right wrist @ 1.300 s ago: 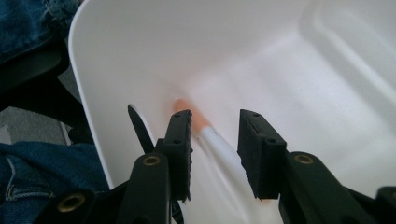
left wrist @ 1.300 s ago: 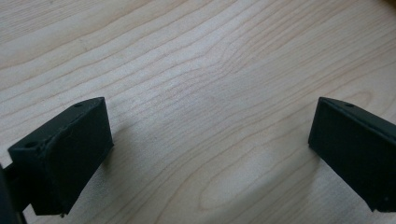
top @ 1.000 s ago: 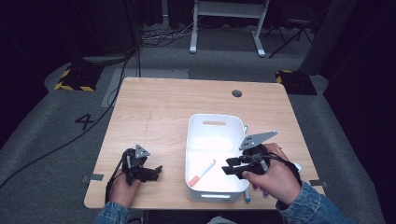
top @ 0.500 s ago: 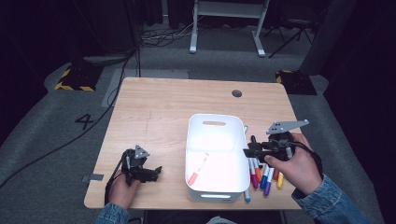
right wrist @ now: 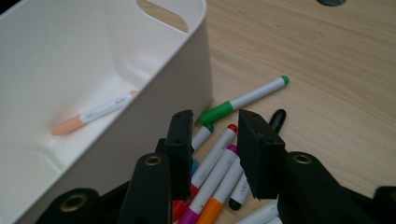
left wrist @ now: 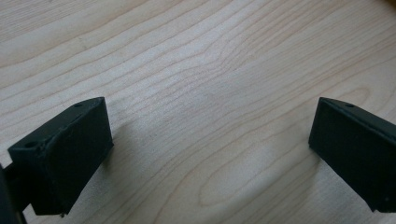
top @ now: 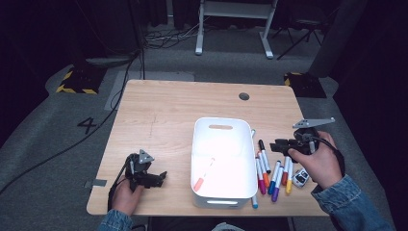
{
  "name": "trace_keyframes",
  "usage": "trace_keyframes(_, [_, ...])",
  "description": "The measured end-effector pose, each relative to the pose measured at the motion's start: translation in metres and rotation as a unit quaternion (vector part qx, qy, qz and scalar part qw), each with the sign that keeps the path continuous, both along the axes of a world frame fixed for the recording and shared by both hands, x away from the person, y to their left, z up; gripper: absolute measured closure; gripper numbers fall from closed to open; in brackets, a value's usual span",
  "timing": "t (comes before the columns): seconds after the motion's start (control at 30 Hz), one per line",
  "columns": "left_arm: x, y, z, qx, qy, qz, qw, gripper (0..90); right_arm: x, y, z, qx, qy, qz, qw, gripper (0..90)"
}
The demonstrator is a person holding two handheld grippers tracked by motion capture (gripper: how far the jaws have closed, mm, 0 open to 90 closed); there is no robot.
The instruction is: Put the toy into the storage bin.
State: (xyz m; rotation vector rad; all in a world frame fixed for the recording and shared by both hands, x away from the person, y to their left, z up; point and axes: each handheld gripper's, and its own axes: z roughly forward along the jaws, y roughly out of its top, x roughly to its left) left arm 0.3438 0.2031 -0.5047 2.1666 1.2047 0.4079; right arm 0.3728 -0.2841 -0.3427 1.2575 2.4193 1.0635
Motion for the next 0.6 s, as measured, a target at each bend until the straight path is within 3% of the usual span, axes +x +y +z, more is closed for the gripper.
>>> trace_keyframes(0.17, [0.0,0.0,0.0,0.0,0.0,0.0,1.0,0.0,0.02,-0.011,-0.02,-0.012,0.026,-0.026,0.9992,67.9])
trace_keyframes(0.27, [0.0,0.0,0.0,0.0,-0.002,0.001,1.0,0.0,0.027,-0.011,-0.03,-0.019,0.038,-0.034,0.9985,68.7])
trace_keyframes(0.3, [0.0,0.0,0.0,-0.001,-0.002,0.002,1.0,0.0,0.035,-0.011,-0.043,-0.03,0.053,-0.036,0.9975,69.4])
trace_keyframes(0.6, [0.0,0.0,0.0,-0.001,-0.002,0.001,1.0,0.0,0.057,-0.005,-0.083,-0.05,0.091,-0.052,0.9932,70.1])
